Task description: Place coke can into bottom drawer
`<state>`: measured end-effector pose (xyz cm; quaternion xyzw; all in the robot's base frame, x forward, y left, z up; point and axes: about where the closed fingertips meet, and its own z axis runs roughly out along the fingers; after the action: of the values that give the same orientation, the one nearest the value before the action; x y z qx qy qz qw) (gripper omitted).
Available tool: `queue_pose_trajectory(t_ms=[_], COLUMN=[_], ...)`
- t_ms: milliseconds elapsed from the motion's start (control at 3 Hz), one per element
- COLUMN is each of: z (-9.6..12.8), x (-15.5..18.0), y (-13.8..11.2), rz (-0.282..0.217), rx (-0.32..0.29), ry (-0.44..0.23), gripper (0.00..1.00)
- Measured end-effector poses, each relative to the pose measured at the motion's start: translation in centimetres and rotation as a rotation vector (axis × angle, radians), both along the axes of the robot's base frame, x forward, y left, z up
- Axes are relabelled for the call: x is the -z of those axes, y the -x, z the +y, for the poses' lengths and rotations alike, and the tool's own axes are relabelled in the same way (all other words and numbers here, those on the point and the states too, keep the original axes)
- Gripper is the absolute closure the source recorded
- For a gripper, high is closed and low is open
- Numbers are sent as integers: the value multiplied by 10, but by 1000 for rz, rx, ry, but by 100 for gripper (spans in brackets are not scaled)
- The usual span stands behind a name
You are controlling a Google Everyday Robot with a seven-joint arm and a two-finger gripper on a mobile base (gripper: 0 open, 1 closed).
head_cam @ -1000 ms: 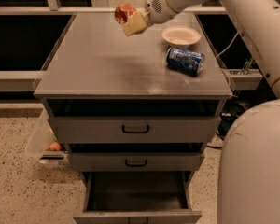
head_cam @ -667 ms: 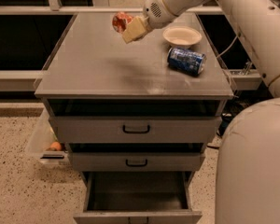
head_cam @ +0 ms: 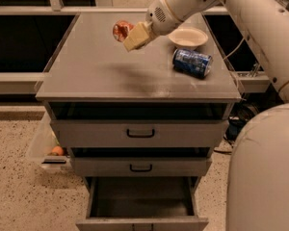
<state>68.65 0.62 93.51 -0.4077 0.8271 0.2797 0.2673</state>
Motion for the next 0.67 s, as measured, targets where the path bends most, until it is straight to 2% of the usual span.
queue_pose_trajectory(t_ms=[333, 667], z=[-13, -25], x=[-3, -10], y=[47, 109], rz=[109, 199], rx=[37, 110], ry=[0, -1], gripper=[100, 100])
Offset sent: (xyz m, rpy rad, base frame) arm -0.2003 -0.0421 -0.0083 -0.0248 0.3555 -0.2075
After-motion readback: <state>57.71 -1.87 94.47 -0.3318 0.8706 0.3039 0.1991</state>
